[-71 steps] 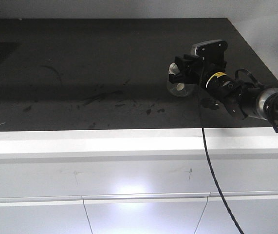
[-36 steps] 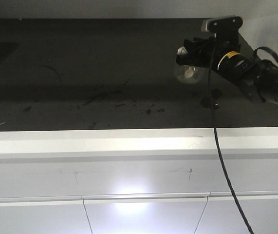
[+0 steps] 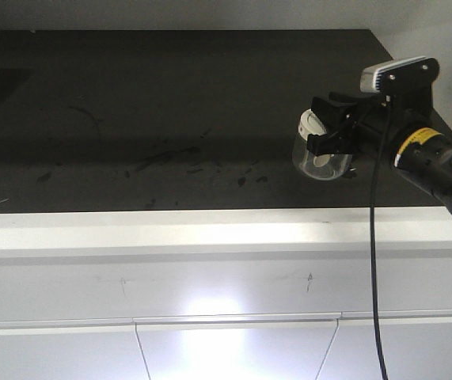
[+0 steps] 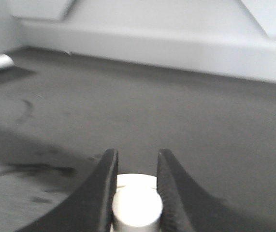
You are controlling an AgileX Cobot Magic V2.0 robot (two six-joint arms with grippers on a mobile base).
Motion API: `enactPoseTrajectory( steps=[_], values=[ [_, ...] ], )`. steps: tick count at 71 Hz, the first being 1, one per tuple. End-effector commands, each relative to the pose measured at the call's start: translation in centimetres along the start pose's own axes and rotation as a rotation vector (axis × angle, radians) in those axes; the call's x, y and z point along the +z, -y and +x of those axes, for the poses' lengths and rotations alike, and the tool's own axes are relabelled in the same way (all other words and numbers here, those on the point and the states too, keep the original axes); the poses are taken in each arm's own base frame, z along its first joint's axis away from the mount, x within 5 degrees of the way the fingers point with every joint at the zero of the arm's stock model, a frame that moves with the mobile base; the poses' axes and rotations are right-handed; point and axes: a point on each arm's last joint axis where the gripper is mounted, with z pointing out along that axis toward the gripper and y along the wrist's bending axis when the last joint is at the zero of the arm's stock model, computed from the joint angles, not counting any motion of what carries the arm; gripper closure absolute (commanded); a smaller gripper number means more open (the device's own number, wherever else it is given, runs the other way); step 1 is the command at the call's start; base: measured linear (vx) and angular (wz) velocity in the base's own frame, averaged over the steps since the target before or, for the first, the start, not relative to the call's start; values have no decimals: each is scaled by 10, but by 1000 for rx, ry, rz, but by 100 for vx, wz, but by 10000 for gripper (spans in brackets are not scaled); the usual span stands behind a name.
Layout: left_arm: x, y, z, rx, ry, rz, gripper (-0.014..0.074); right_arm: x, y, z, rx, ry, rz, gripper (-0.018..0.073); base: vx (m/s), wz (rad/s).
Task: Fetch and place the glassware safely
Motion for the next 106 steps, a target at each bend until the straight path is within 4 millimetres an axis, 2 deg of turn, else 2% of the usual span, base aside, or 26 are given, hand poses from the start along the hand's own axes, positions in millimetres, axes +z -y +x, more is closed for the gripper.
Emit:
enactPoseTrajectory(
  steps=[1, 9, 27, 39, 63, 73, 106],
  values=[
    [-1, 0, -14, -13, 88, 1, 603, -23, -14, -37, -31, 181, -50, 563, 0, 0],
    [-1, 0, -14, -14, 88, 1, 603, -35, -37, -43, -89, 189, -94, 563, 0, 0],
    [-1, 0, -14, -14, 87, 1, 603, -48, -109, -56, -144, 180, -283, 562, 0, 0],
    [0, 0, -13, -14, 80, 1, 603, -62, -136, -55, -79, 183, -387, 563, 0, 0],
    [0, 0, -10, -14, 46, 0, 603, -111, -156, -26, -35, 208, -537, 563, 0, 0],
    [0, 0, -9, -14, 32, 0, 603, -115, -160, -21, -36, 193, -558, 563, 0, 0],
    [0, 0, -8, -14, 26, 0, 603, -116, -161, -23, -31, 218, -575, 563, 0, 0]
  ],
)
